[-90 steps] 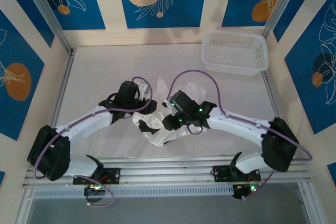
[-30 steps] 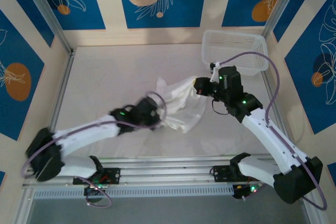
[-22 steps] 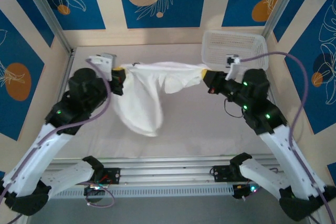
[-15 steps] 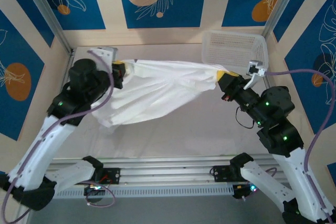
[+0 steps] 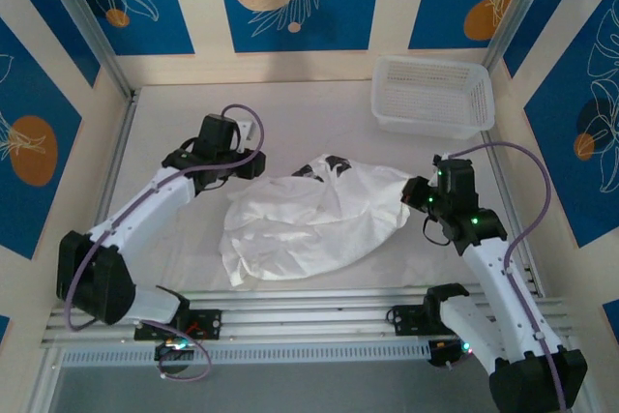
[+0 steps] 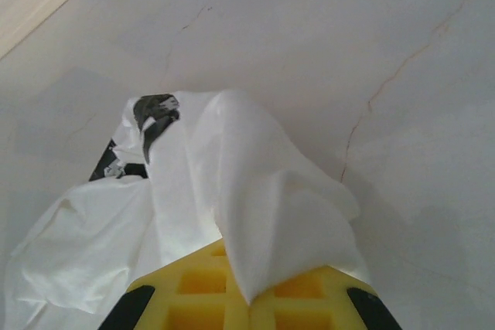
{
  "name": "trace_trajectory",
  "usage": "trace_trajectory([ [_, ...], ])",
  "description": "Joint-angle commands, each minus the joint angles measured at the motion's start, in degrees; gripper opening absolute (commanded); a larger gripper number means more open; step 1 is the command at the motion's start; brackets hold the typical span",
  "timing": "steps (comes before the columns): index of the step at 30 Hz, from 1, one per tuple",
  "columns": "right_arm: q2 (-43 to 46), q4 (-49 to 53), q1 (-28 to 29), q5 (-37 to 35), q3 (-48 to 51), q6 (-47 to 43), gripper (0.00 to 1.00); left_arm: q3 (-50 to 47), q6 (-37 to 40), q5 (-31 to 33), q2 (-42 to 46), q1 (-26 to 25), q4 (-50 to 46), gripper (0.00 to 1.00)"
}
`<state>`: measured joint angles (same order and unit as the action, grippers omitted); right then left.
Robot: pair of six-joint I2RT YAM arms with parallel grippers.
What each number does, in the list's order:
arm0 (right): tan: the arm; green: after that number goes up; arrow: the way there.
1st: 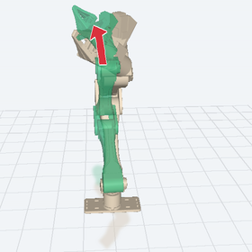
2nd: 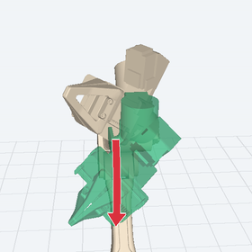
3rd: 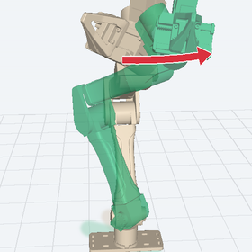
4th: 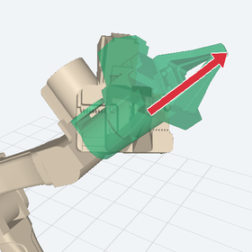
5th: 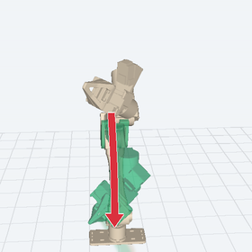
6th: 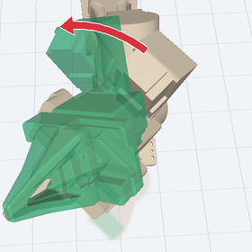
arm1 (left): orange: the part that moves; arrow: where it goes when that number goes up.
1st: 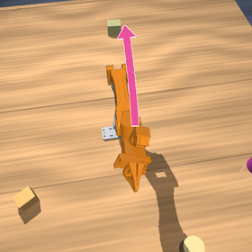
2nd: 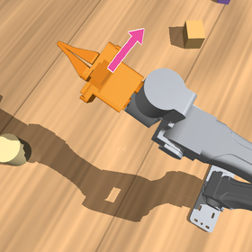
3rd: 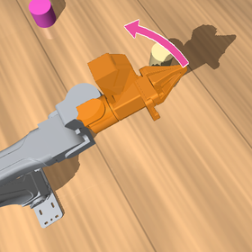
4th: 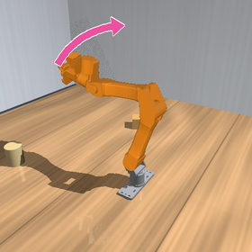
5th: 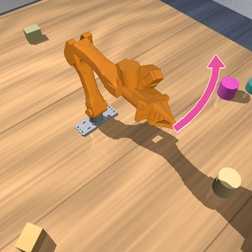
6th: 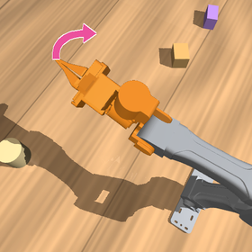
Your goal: Fold the inside-out t-shirt
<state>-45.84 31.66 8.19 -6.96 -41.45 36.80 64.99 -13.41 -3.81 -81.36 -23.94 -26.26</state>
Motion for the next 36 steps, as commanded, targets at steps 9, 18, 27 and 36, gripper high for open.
trace_trajectory([
  [9,-0.82,-3.33,-1.35,10.73,0.84,3.28,0.00,4.21,0.97,0.84,-19.49,1.18,-2.31,0.52],
  [18,-1.31,-3.39,-1.35,10.70,-0.15,3.71,0.00,4.04,2.48,-1.45,-21.86,1.22,-0.52,0.00],
  [27,2.68,-8.63,-4.87,7.44,-11.61,7.06,0.00,10.63,-0.77,-5.10,3.49,7.57,0.11,0.00],
  [36,5.27,-13.21,-6.02,3.16,-17.43,6.48,0.00,16.17,1.96,6.53,21.41,8.53,-4.07,0.00],
])
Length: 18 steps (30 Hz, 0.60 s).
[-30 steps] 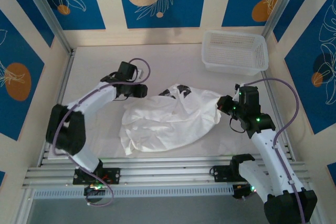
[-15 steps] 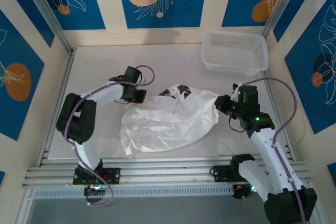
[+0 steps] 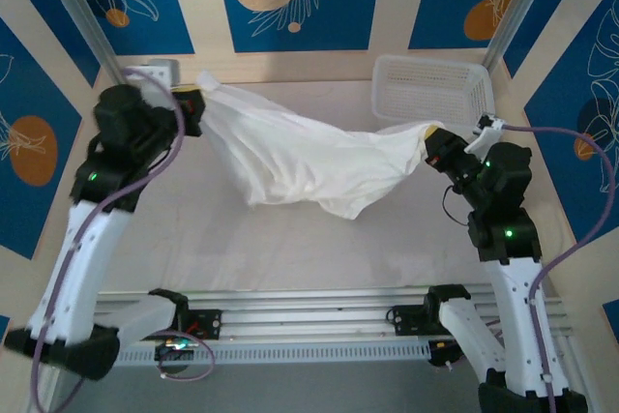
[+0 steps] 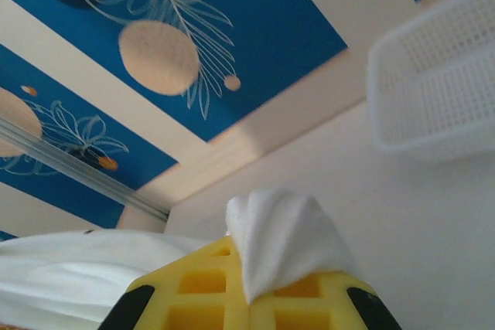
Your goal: Fold the inside-out t-shirt
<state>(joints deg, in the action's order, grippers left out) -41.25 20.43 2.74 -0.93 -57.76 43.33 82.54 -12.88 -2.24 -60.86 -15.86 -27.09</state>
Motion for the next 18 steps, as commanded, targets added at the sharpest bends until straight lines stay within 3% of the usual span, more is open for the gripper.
trace_trajectory([
  [1,0.89,-1.91,-0.60,-2.96,-1.22,-0.46,0.00,-2.20,1.52,5.62,2.48,0.56,-2.99,0.00],
  [11,2.46,0.98,-0.86,-3.31,4.04,-0.01,0.00,-12.03,-0.50,5.80,6.33,0.56,-3.59,0.00],
  [18,1.82,1.20,-1.34,-3.03,3.31,-0.71,0.00,-13.01,-2.18,4.05,6.12,0.49,-0.97,0.00],
])
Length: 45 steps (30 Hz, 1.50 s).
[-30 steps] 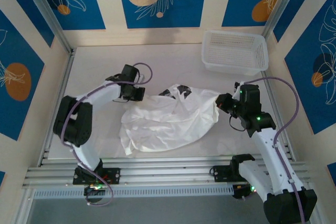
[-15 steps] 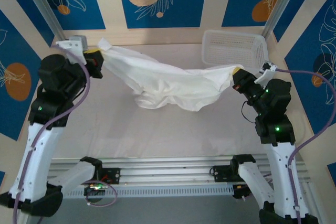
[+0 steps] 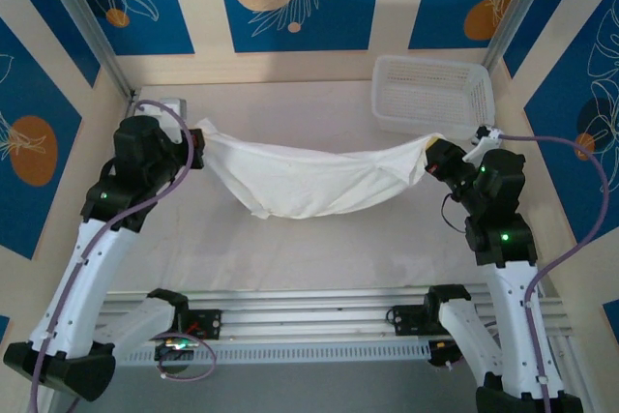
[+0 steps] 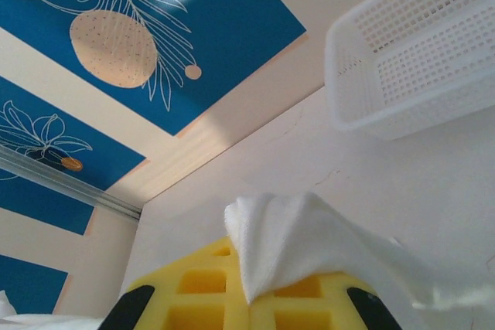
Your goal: Fold the inside-out t-shirt
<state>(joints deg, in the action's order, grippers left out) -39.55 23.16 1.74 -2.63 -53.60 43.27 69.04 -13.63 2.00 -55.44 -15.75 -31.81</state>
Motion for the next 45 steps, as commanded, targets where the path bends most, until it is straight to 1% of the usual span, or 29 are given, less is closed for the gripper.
trace_trajectory([
  [1,-1.42,-1.43,-0.33,-0.68,-0.90,-0.36,0.00,0.41,-1.97,-0.77,-0.91,0.45,3.99,0.00],
  [4,-8.04,-0.86,-0.33,3.29,-0.20,0.07,0.00,-1.56,-3.86,-1.61,-7.92,0.45,5.91,0.00],
  [7,-14.41,-2.21,-0.24,5.54,2.90,-0.16,0.00,-5.03,-5.23,-0.52,-16.77,0.87,12.31,0.00],
  [9,-17.65,-2.87,-0.17,6.01,4.62,-0.94,0.00,-5.39,-5.53,0.49,-23.47,1.46,16.82,0.00],
  [10,-18.91,-3.51,-0.16,6.07,5.62,-1.26,0.00,-4.13,-5.54,1.06,-27.62,1.67,17.82,0.00],
  [14,-20.91,-3.52,0.08,4.10,7.63,-0.82,0.00,4.89,-5.23,-0.59,-42.72,2.29,17.98,0.00],
  [15,-20.96,-3.21,0.10,3.68,7.80,-0.81,0.00,6.94,-5.06,-1.04,-45.35,2.36,17.57,0.00],
  [16,-20.84,-2.84,0.08,3.16,7.92,-0.99,0.00,9.02,-4.75,-1.16,-48.13,2.39,16.87,0.02],
  [18,-20.42,-1.90,0.19,2.49,7.83,-1.30,0.00,13.07,-3.73,-0.83,-51.71,2.43,14.39,0.19],
  [19,-20.10,-1.35,0.14,2.25,7.52,-1.64,0.00,14.42,-3.17,-0.43,-52.65,2.42,12.87,0.25],
  [20,-19.85,-0.60,0.20,1.94,7.10,-1.99,0.00,15.12,-2.77,-0.25,-52.69,2.50,11.55,0.29],
  [23,-19.17,0.48,0.39,1.49,6.32,-2.91,0.00,12.96,-3.31,0.50,-48.79,2.44,8.09,0.34],
  [25,-18.89,0.32,0.77,1.66,6.21,-2.92,0.00,10.56,-5.56,2.46,-45.50,2.01,3.27,0.35],
  [26,-18.81,0.23,1.21,1.83,6.14,-2.88,0.00,9.19,-6.90,5.10,-43.88,1.25,-0.18,0.34],
  [28,-18.85,-0.23,2.22,1.80,6.14,-2.69,0.00,6.32,-8.18,9.57,-41.46,-1.02,-6.07,0.32],
  [30,-19.18,-0.61,3.40,1.57,5.85,-2.74,0.00,2.60,-8.78,14.17,-39.53,-4.20,-9.91,0.31],
  [32,-19.78,-0.51,4.26,1.24,5.12,-3.13,0.00,-0.64,-9.02,15.63,-38.04,-6.48,-11.26,0.31],
  [35,-20.77,0.02,5.06,0.63,3.95,-3.30,0.00,-3.65,-8.25,13.57,-36.92,-9.10,-11.00,0.33],
  [37,-21.01,-0.24,5.36,0.39,3.92,-3.06,0.00,-4.88,-6.89,10.79,-37.41,-9.83,-9.14,0.37],
  [38,-21.01,-0.39,5.47,0.30,4.12,-2.88,0.00,-5.28,-6.66,10.65,-38.29,-9.83,-8.37,0.41],
  [39,-21.01,-0.49,5.67,0.35,4.25,-2.67,0.00,-5.19,-6.29,11.96,-39.42,-9.83,-8.20,0.43],
  [41,-21.05,-0.33,5.90,0.44,4.29,-2.57,0.00,-4.51,-5.77,15.01,-41.71,-9.83,-8.53,0.44],
  [43,-20.86,0.12,6.10,0.06,4.28,-2.64,0.00,-4.32,-5.03,15.84,-43.34,-9.75,-7.54,0.43],
  [45,-20.66,0.63,6.22,-0.43,4.13,-2.77,0.00,-3.84,-5.16,16.66,-44.31,-9.65,-7.48,0.40],
])
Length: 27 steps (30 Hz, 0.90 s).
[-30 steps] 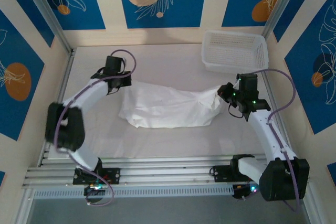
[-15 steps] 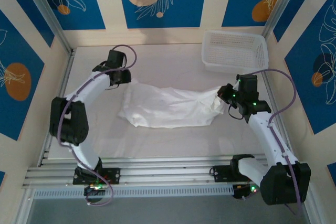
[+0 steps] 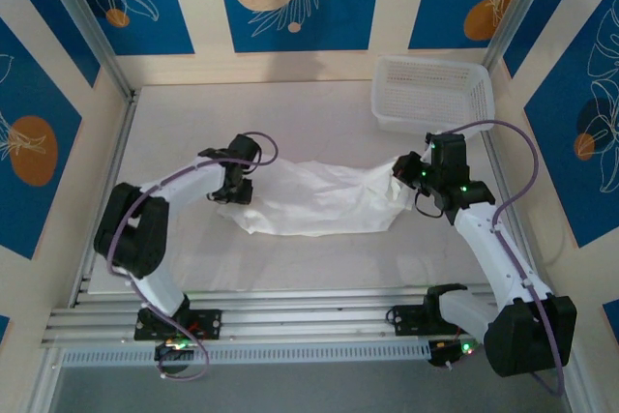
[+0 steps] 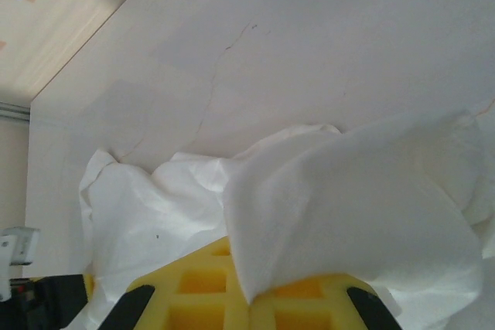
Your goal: Fold the inside-out t-shirt
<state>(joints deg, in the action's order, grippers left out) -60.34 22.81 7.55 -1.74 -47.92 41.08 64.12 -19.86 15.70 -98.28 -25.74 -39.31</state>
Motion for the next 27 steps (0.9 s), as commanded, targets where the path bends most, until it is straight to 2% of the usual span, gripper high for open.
trace_trajectory([
  [1,0.33,1.21,0.42,-1.59,-1.68,-0.68,0.00,0.95,0.92,3.67,-1.41,0.47,0.39,0.36],
  [9,0.93,1.58,0.32,-2.66,-1.99,-1.09,0.00,-4.32,-0.44,6.50,6.90,5.36,3.00,0.14],
  [12,0.66,1.58,0.36,-2.36,-2.32,-0.84,0.00,-5.61,-1.05,7.52,10.15,7.63,3.24,0.00],
  [15,0.66,1.64,0.38,-2.22,-2.51,-0.69,0.00,-7.34,-1.44,3.88,13.51,9.52,5.73,0.00],
  [20,0.75,1.75,0.45,-2.00,-2.47,-0.41,0.00,-8.92,-1.91,-8.73,14.04,9.74,10.19,0.01],
  [22,0.75,1.54,0.59,-1.87,-2.27,-0.37,0.00,-9.09,-2.67,-9.38,12.45,9.74,10.22,0.04],
  [27,0.89,2.03,0.67,-2.37,-2.14,-0.58,0.00,-10.62,-4.05,-9.38,10.13,9.76,11.34,0.03],
])
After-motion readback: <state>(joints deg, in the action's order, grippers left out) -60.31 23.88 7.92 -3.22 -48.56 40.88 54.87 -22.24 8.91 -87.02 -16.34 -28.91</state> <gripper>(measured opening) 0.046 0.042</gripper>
